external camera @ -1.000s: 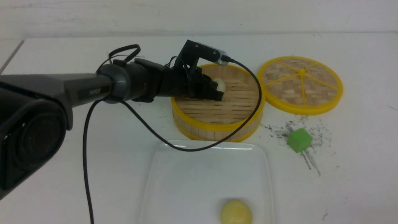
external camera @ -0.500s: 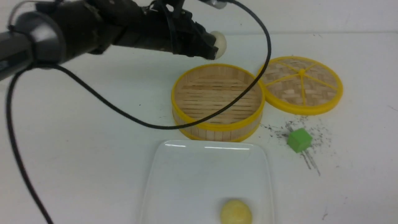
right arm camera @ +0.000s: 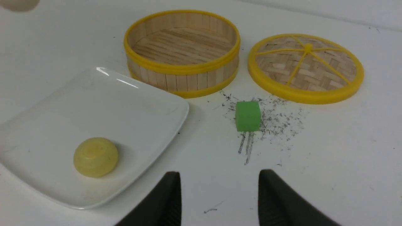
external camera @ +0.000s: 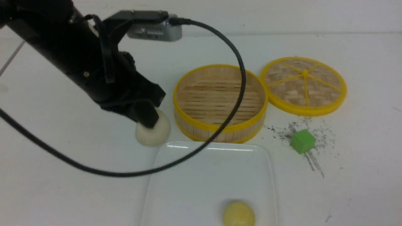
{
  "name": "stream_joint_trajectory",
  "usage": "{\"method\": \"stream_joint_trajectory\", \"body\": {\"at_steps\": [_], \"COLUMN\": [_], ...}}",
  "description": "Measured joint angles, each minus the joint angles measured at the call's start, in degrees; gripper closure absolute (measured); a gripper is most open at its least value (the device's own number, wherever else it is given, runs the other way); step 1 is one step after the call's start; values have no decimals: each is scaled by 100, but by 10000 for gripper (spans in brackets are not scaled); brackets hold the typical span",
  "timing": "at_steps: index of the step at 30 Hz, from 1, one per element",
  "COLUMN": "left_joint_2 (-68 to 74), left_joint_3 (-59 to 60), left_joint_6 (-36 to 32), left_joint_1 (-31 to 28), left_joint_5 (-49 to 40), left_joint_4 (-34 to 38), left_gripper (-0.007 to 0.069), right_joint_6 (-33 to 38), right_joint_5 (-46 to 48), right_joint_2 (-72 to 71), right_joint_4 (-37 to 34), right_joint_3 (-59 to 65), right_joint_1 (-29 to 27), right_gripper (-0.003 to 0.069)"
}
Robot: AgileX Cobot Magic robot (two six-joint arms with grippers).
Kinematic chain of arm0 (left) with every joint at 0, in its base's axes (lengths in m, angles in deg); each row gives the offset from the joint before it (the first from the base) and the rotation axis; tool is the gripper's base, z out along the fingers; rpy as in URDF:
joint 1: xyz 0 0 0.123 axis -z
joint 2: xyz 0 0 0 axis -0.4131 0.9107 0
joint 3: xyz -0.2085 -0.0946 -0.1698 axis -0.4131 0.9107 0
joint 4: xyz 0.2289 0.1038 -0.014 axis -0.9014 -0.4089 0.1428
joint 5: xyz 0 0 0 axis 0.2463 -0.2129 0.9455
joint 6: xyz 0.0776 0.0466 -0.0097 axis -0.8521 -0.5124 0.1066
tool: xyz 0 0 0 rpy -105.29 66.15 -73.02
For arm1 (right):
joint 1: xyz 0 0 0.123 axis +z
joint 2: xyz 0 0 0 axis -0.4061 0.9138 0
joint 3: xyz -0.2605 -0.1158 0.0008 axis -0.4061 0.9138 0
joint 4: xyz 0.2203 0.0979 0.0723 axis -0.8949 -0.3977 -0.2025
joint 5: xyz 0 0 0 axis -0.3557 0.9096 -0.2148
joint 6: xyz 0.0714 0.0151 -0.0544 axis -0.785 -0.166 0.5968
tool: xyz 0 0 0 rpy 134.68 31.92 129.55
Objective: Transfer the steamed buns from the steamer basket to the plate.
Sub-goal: Use the left arm to put the steamed stuffed bun into the plate
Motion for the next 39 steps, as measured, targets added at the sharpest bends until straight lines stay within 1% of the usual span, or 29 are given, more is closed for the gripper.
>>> {"method": "stream_joint_trajectory", "body": {"at_steps": [2,5,8,11,14,18,19,24,27,35,39], "left_joint_2": [-121,-428,-626,-661,-668,-668,-668,-668,-572,5,154], "left_joint_3": [217,873,1602,2159,2661,3272,3283,3334,3334,3334,3334], "left_joint_6": [-42,-69,-90,-114,-139,-204,-225,-705,-872,-925,-925], "left_joint_1": [121,576,1006,1241,1290,1290,1290,1290,1290,1290,1290], "left_joint_5": [-5,73,519,969,1510,2596,2636,3467,3755,4084,4221], "left_joint_4": [143,308,335,308,166,-129,-135,-144,-144,-144,-144], "left_gripper": [597,597,597,597,597,597,597,597,597,596,594], "right_joint_6": [0,0,0,0,0,0,0,0,0,11,150], "right_joint_5": [-6,-13,-13,-13,-13,-13,-13,-13,-13,-13,-13], "right_joint_2": [0,0,-5,-5,-5,-5,-5,-5,-5,-5,-5], "right_joint_4": [-16,-101,-120,-140,-140,-163,-168,-266,-298,-312,-349], "right_joint_3": [0,0,0,0,0,0,0,0,0,0,0], "right_joint_1": [0,0,0,0,0,0,0,0,0,0,0], "right_gripper": [312,312,312,312,312,312,312,312,315,333,333]}}
